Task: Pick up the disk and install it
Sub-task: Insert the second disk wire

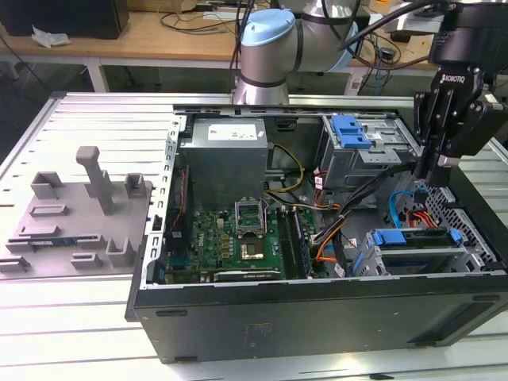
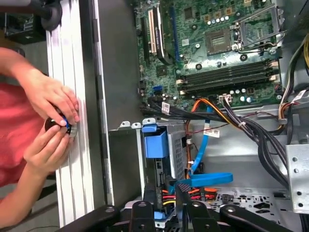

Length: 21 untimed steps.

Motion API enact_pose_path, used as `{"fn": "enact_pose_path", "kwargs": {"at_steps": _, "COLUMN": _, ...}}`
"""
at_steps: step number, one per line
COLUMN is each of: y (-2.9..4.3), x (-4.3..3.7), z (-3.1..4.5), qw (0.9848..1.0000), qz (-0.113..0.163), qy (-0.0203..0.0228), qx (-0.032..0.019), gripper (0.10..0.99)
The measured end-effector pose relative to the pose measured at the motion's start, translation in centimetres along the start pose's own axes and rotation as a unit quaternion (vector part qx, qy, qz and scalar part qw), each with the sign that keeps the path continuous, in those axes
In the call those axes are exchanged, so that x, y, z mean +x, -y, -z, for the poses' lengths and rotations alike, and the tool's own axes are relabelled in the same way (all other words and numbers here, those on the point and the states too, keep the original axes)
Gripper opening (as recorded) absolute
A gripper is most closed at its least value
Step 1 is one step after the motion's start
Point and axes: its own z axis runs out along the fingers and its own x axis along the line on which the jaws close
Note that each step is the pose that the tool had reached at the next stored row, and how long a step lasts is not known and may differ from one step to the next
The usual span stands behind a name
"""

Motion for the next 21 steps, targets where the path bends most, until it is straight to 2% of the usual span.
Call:
{"fn": "enact_pose_path", "kwargs": {"at_steps": 4, "y": 0.0, "x": -0.2, "z": -0.39, "qw": 0.9997, "qz": -0.023, "qy": 0.0003, "qx": -0.0107, "gripper": 0.318}}
{"fn": "enact_pose_path", "kwargs": {"at_steps": 6, "y": 0.0, "x": -0.28, "z": -0.58, "qw": 0.9997, "qz": -0.024, "qy": -0.0014, "qx": -0.0108, "gripper": 0.318}}
{"fn": "enact_pose_path", "kwargs": {"at_steps": 7, "y": 0.01, "x": -0.35, "z": -0.71, "qw": 0.9996, "qz": -0.024, "qy": -0.0061, "qx": -0.0102, "gripper": 0.318}}
{"fn": "enact_pose_path", "kwargs": {"at_steps": 8, "y": 0.01, "x": -0.39, "z": -0.81, "qw": 0.9996, "qz": -0.024, "qy": -0.0084, "qx": -0.0099, "gripper": 0.318}}
{"fn": "enact_pose_path", "kwargs": {"at_steps": 13, "y": 0.01, "x": -0.64, "z": -1.22, "qw": 0.9996, "qz": -0.02, "qy": -0.0142, "qx": -0.0127, "gripper": 0.318}}
{"fn": "enact_pose_path", "kwargs": {"at_steps": 15, "y": 0.02, "x": -0.7, "z": -1.33, "qw": 0.9997, "qz": -0.012, "qy": -0.0168, "qx": -0.0123, "gripper": 0.318}}
{"fn": "enact_pose_path", "kwargs": {"at_steps": 16, "y": 0.02, "x": -0.74, "z": -1.39, "qw": 0.9998, "qz": -0.006, "qy": -0.0185, "qx": -0.0103, "gripper": 0.318}}
{"fn": "enact_pose_path", "kwargs": {"at_steps": 18, "y": 0.03, "x": -0.81, "z": -1.51, "qw": 0.9998, "qz": 0.002, "qy": -0.0195, "qx": -0.007, "gripper": 0.318}}
{"fn": "enact_pose_path", "kwargs": {"at_steps": 21, "y": 0.02, "x": -0.96, "z": -1.73, "qw": 0.9998, "qz": 0.002, "qy": -0.0199, "qx": -0.0068, "gripper": 0.318}}
